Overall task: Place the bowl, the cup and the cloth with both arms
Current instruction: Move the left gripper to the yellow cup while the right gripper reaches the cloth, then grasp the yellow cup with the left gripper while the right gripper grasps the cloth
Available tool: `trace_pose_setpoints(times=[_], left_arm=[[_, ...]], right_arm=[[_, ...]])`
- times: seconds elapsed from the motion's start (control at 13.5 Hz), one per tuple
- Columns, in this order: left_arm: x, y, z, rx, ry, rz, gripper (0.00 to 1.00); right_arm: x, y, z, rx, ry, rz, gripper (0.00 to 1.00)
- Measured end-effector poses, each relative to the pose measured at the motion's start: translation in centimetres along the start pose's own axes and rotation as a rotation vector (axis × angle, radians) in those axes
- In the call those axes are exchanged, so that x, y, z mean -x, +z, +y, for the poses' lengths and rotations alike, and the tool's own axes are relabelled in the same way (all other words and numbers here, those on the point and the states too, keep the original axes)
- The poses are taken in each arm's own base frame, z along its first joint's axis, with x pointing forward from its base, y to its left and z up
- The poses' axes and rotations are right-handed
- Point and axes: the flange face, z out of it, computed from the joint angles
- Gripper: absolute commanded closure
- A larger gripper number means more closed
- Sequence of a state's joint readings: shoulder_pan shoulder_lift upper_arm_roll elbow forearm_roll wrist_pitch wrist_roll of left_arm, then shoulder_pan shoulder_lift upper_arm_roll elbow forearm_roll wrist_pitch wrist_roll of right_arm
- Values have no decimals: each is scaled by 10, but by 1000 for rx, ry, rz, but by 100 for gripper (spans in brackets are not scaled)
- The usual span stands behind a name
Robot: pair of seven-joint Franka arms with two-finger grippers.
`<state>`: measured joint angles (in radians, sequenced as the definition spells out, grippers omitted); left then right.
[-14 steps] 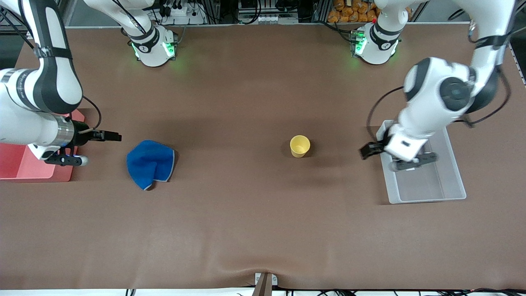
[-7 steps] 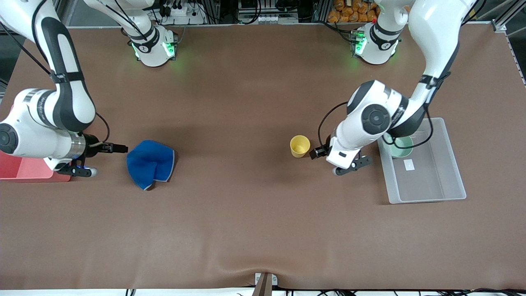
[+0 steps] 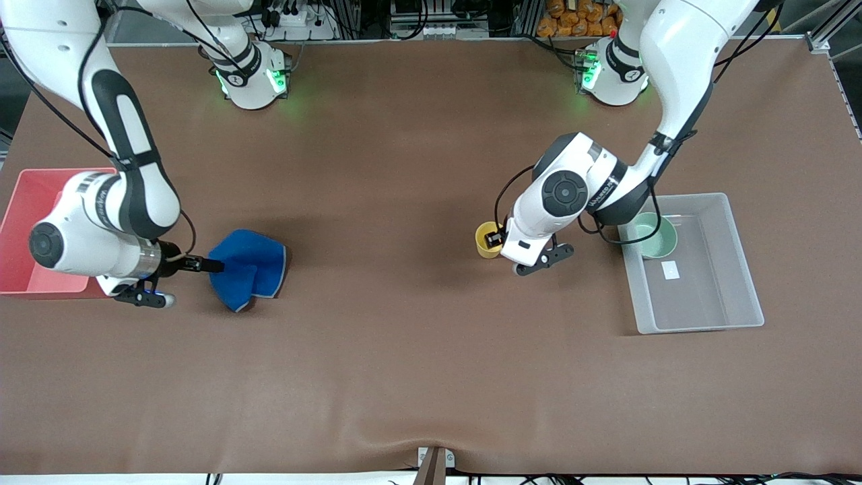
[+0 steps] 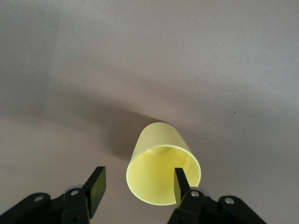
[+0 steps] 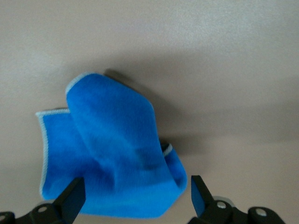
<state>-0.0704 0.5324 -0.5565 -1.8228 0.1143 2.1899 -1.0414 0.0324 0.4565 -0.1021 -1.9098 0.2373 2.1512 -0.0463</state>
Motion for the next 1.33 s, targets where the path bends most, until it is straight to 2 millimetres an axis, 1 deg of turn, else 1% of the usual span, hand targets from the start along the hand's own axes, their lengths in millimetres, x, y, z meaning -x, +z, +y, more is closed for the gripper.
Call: trace_pose_setpoints(times=[0.07, 0.22, 0.3, 0.44, 0.52, 0.59, 0.67, 0.74, 0.96, 1.11, 1.19, 1.26, 1.33], left_arm=[[2, 5, -2, -9, 1, -6, 48], [7, 14, -3, -23, -4, -17, 60], [11, 18, -2, -30, -10, -23, 62], [16, 26, 0, -39, -20, -32, 75], [17, 28, 1, -41, -19, -35, 84], [16, 28, 0, -42, -21, -35, 96], [15, 29, -1, -42, -23, -35, 100], [13, 29, -2, -43, -26, -34, 100], [7, 26, -4, -47, -22, -15, 100], [-5, 17, -10, -53, -20, 20, 100], [-16, 6, -18, -57, -35, 37, 100], [-29, -12, -29, -59, -56, 56, 100], [-42, -35, -41, -56, -73, 79, 100]], right_arm=[[-2, 8, 0, 4, 0, -2, 0], [-3, 18, 1, 7, 3, -14, 0], [-3, 21, 2, 7, 4, -19, 0], [-3, 28, 3, 7, 8, -30, 0], [-3, 31, 4, 6, 10, -34, 28], [-3, 33, 4, 3, 13, -37, 58], [-3, 34, 4, 1, 14, -39, 84], [-3, 36, 4, 1, 15, -42, 100], [-3, 43, 5, 3, 17, -54, 100], [-3, 44, 5, 3, 11, -56, 100], [-4, 43, 4, 2, -2, -53, 100], [-5, 39, 4, 1, -16, -46, 100], [-7, 31, 3, -1, -30, -32, 100]])
